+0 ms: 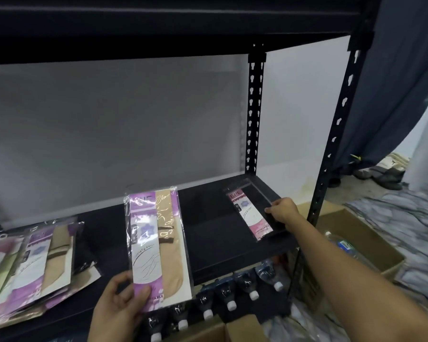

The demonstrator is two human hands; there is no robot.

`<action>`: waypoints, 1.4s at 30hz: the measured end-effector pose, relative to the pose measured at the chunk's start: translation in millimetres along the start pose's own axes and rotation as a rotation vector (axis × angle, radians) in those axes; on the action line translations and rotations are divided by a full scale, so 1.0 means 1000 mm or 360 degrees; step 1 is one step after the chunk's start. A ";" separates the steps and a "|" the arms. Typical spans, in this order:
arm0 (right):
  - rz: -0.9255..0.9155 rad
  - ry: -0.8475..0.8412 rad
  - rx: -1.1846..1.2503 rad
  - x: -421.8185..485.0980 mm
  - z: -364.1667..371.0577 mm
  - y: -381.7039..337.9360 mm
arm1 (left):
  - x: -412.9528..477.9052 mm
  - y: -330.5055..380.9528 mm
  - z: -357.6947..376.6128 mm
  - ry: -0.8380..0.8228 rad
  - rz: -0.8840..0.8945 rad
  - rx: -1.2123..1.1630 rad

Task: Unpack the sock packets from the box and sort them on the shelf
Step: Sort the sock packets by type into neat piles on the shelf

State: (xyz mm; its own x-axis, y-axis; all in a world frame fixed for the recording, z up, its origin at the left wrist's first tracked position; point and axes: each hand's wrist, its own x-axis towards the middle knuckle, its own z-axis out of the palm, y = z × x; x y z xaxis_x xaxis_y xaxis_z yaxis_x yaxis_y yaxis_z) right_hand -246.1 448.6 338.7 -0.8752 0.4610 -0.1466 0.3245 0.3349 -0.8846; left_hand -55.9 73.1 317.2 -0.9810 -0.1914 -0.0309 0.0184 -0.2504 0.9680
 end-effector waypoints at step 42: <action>-0.0604 -0.0480 0.0724 -0.183 0.045 -0.026 | -0.005 0.025 0.044 -0.0102 -0.0066 -0.0088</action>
State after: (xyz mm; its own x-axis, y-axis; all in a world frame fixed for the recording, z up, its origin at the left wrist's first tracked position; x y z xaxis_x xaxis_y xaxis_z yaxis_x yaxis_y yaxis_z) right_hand -110.2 318.1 368.5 -0.9824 0.1074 0.1529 -0.1519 0.0176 -0.9882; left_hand -59.4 109.6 352.7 -0.9915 -0.1190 -0.0526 -0.0133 -0.3089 0.9510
